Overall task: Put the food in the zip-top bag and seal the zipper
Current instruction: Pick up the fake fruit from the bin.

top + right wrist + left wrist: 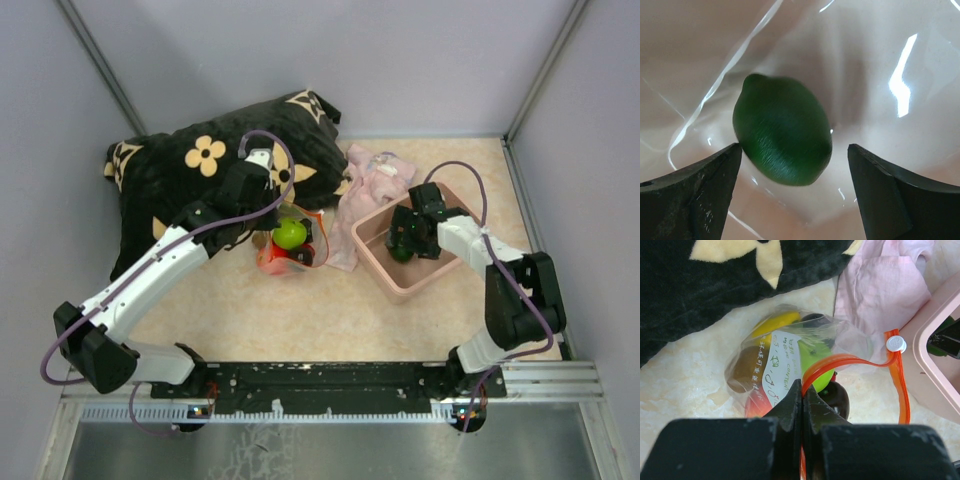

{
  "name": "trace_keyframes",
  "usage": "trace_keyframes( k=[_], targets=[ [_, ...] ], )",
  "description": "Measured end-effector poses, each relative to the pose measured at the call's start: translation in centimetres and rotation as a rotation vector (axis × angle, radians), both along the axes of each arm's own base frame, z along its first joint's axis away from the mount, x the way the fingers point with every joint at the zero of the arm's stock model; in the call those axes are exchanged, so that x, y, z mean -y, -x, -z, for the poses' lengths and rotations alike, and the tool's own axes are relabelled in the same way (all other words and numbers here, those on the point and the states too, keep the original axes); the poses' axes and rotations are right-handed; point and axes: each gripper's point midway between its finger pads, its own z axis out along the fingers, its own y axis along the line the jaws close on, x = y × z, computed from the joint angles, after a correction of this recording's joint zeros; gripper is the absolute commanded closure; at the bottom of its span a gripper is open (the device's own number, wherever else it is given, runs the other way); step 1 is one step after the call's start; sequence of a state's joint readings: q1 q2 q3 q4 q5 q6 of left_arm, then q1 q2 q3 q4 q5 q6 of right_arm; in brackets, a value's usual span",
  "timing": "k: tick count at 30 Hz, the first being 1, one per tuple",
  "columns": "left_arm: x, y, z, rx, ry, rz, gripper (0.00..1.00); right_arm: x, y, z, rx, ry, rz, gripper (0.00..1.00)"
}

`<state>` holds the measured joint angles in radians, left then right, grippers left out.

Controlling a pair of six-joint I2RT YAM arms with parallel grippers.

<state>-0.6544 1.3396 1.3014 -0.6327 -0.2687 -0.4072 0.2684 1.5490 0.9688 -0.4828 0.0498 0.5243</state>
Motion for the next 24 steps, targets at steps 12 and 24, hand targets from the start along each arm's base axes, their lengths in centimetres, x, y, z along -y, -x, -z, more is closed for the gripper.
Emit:
trace_keyframes(
  k=[12, 24],
  targets=[
    [0.3, -0.4, 0.2, -0.009, -0.008, 0.0, 1.0, 0.1, -1.1, 1.6, 0.007, 0.033, -0.035, 0.47],
    [0.5, -0.8, 0.0, -0.007, -0.012, 0.001, 1.0, 0.9, 0.3, -0.1, 0.005, 0.067, -0.06, 0.63]
  ],
)
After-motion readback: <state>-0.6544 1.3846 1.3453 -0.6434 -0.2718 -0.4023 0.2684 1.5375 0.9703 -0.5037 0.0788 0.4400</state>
